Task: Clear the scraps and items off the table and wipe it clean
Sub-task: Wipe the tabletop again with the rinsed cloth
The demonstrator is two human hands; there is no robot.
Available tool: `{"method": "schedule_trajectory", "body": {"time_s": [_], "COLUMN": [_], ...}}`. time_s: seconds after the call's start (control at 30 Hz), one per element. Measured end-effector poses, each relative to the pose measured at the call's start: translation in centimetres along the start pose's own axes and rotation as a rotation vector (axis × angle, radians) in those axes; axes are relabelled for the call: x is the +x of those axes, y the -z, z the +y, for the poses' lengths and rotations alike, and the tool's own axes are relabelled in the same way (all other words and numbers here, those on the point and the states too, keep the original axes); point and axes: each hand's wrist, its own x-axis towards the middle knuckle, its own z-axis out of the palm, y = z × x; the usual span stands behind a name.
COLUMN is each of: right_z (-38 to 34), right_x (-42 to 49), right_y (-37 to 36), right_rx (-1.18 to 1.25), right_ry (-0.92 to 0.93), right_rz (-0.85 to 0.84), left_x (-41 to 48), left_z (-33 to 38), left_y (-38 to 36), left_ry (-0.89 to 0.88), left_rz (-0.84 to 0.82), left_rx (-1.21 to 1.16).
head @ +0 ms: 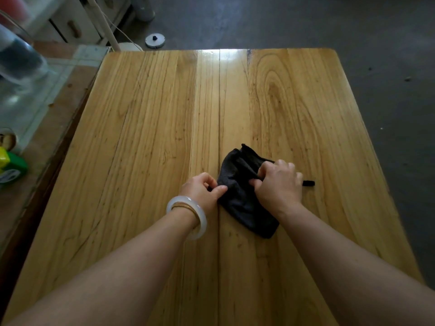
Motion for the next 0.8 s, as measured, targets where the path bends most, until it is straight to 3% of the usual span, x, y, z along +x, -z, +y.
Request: {"method": "schedule_trajectory", "body": {"time_s": [0.07, 0.13, 0.23, 0.37, 0.43, 0.5, 0.57, 0.6, 0.67, 0.73, 0.8], "right_z": [-0.2, -0.6, -0.5, 0.4, 0.7, 1.1, 2.1, 2.8, 3.9, 4.0, 3.2], "right_x": [-1.3, -3.5, -6.6, -8.1, -8.6, -8.8, -7.9, -7.3, -6.5, -6.3, -6.3], "right_y": [0.5, 0.9, 0.6, -0.3, -0.4, -0.3, -0.3, -0.1, 0.1, 0.3, 0.0], "right_rx": [0.085, 0.204, 0.262, 0.189, 0.276, 0.504, 0.55, 0.497, 0.406, 0.404, 0.421], "right_ry": [0.188, 0.404, 0.674, 0.832, 0.759, 0.547, 0.214, 0.028, -0.283, -0.387, -0.381], "right_rz": [0.125, 0.14, -0.01, -0.275, -0.344, -0.156, 0.075, 0.074, -0.086, -0.159, -0.149], "left_x": [0.0, 0.1, 0.6, 0.8, 0.7, 0.5, 0.5, 0.5, 0.4, 0.3, 0.2], "left_z": [0.2, 0.5, 0.6, 0.5, 0.6, 1.0, 1.2, 1.3, 1.5, 1.5, 1.4], "left_y": [0.3, 0.9, 1.8, 2.1, 2.0, 1.8, 1.5, 1.4, 1.5, 1.6, 1.6], "left_ry": [0.125, 0.305, 0.481, 0.507, 0.492, 0.437, 0.41, 0.406, 0.385, 0.353, 0.327], "left_rz": [-0.025, -0.051, -0.068, -0.144, -0.178, -0.209, -0.23, -0.244, -0.289, -0.317, -0.316], "left_rx": [-0.23, -0.447, -0.638, -0.64, -0.47, -0.274, -0.183, -0.174, -0.223, -0.322, -0.416]}}
